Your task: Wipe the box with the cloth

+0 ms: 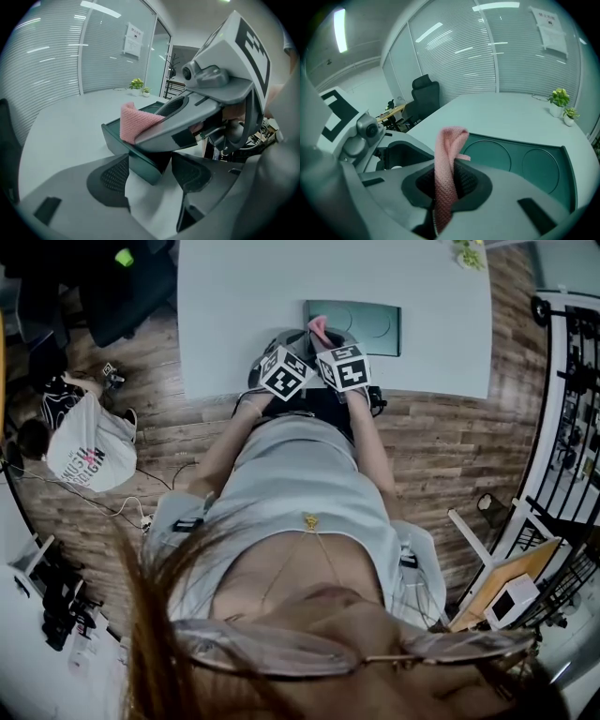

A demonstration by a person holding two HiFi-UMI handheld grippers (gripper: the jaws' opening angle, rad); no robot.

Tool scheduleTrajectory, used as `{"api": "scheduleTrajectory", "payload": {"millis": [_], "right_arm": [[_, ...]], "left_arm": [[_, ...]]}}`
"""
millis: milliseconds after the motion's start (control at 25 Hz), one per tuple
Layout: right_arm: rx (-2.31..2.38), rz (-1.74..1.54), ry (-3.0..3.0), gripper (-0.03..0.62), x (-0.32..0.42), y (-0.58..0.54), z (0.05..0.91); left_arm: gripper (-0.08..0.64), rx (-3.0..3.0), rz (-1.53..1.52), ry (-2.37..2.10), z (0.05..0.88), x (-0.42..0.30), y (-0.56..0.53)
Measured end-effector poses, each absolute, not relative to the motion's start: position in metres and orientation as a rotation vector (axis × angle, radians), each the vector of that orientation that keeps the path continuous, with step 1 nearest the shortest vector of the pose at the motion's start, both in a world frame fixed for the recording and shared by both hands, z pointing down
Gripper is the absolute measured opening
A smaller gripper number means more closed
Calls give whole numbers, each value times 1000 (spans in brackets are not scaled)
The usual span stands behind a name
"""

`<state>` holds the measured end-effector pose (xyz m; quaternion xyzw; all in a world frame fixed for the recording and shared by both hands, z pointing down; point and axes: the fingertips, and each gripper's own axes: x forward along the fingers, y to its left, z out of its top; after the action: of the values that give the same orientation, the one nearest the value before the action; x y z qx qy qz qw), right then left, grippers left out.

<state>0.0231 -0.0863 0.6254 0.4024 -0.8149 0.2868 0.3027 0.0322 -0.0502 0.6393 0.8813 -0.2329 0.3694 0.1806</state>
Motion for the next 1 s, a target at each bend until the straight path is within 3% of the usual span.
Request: {"api": "scheduleTrajectory", "payload": {"millis": [560, 1000], "right_arm": [[1494, 790, -1936, 40, 191, -72, 615], [1501, 746, -1837, 39, 215, -69, 633]], "left_arm": [[285, 2494, 1048, -660, 640, 31, -46], [285, 2499, 1076, -650, 645, 28, -43]]}}
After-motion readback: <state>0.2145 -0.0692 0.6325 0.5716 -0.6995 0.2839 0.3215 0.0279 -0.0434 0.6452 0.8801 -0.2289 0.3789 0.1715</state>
